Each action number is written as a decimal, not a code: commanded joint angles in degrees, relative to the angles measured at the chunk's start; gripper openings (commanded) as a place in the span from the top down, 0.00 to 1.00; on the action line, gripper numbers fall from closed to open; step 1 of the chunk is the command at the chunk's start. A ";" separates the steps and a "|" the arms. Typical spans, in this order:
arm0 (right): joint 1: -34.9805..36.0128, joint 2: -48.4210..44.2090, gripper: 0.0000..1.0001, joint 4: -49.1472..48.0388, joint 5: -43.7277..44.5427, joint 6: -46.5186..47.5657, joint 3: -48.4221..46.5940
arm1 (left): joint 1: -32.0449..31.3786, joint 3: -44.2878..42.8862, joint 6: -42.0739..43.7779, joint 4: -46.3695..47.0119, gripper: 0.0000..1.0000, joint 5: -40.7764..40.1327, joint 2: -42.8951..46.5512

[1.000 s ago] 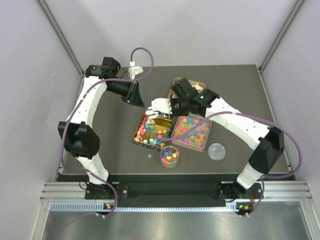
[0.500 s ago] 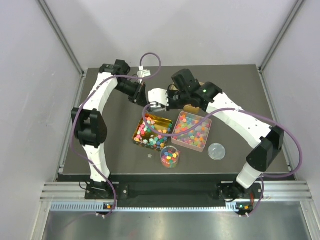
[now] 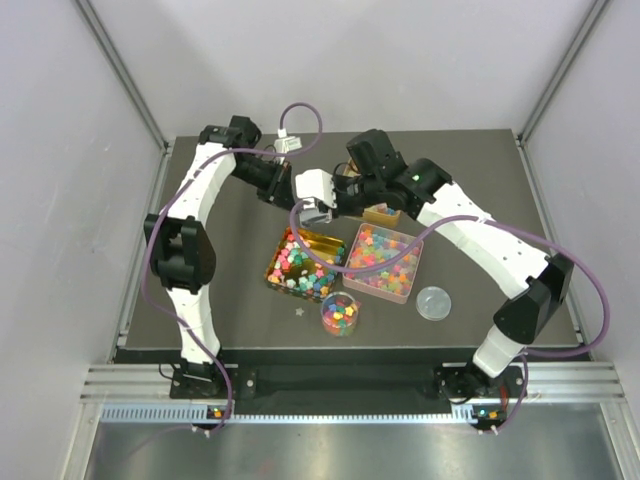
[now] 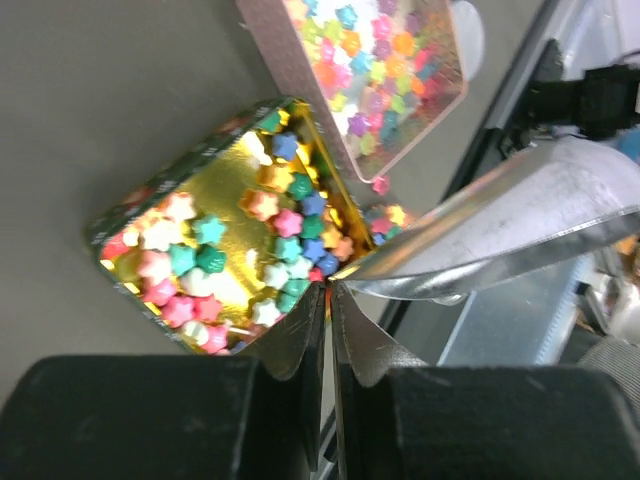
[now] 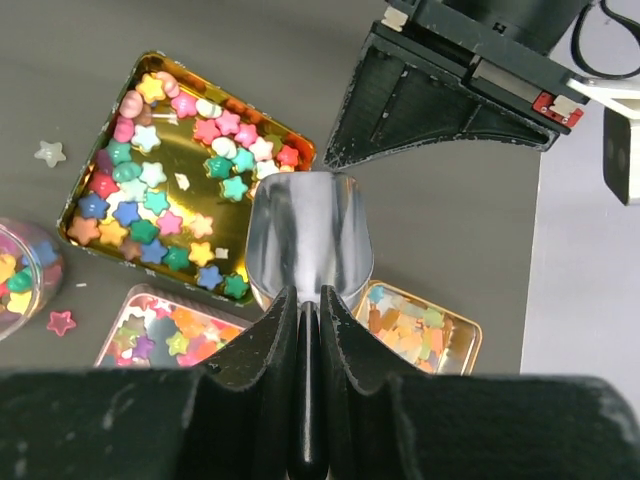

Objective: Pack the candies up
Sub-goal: Scoop the fake candies from the storage box.

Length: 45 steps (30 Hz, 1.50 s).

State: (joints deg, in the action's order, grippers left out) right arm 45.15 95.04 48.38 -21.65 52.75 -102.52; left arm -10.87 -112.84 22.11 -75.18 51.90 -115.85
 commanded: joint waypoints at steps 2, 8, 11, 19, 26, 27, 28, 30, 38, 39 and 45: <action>-1.63 -0.65 1.00 1.19 -0.33 7.68 1.68 | 2.60 -5.63 -2.59 3.81 0.82 -7.50 4.31; -2.78 2.77 1.00 3.74 1.69 13.34 4.88 | 8.67 3.46 -1.98 8.63 0.69 -14.98 10.10; -2.78 6.37 1.00 3.74 3.80 13.43 3.30 | 9.03 11.30 -2.24 9.52 0.68 -16.39 13.01; -2.52 12.79 1.00 4.18 4.42 15.36 -2.15 | 9.03 30.91 -5.49 14.88 0.68 -15.60 19.87; -1.55 15.34 1.00 3.74 6.26 16.24 -1.72 | 9.12 38.30 -4.53 14.62 0.69 -16.48 21.89; -1.29 15.52 1.00 3.65 6.53 16.24 -1.63 | 9.38 39.26 -4.53 14.53 0.69 -16.48 22.42; -0.59 15.78 1.00 3.65 6.88 16.24 -1.46 | 9.47 41.19 -4.53 14.36 0.69 -16.31 23.56; 0.38 16.14 1.00 2.78 7.76 16.33 -1.02 | 9.47 43.04 -4.53 14.18 0.70 -16.04 24.70; 4.69 18.50 1.00 0.14 10.13 16.07 -0.75 | 9.47 47.97 -4.35 17.34 0.71 -16.13 23.83; 5.30 18.77 1.00 0.05 10.40 16.24 -0.84 | 9.47 48.32 -4.44 17.61 0.71 -16.13 23.48; 5.92 21.32 1.00 -0.57 10.66 15.81 -2.95 | 9.47 50.86 -4.79 19.19 0.72 -15.16 23.22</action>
State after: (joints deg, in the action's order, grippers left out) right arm 50.37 113.89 48.88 -10.48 68.88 -102.96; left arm -1.65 -64.10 17.45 -58.59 35.18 -92.42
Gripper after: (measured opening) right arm 0.127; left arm 0.285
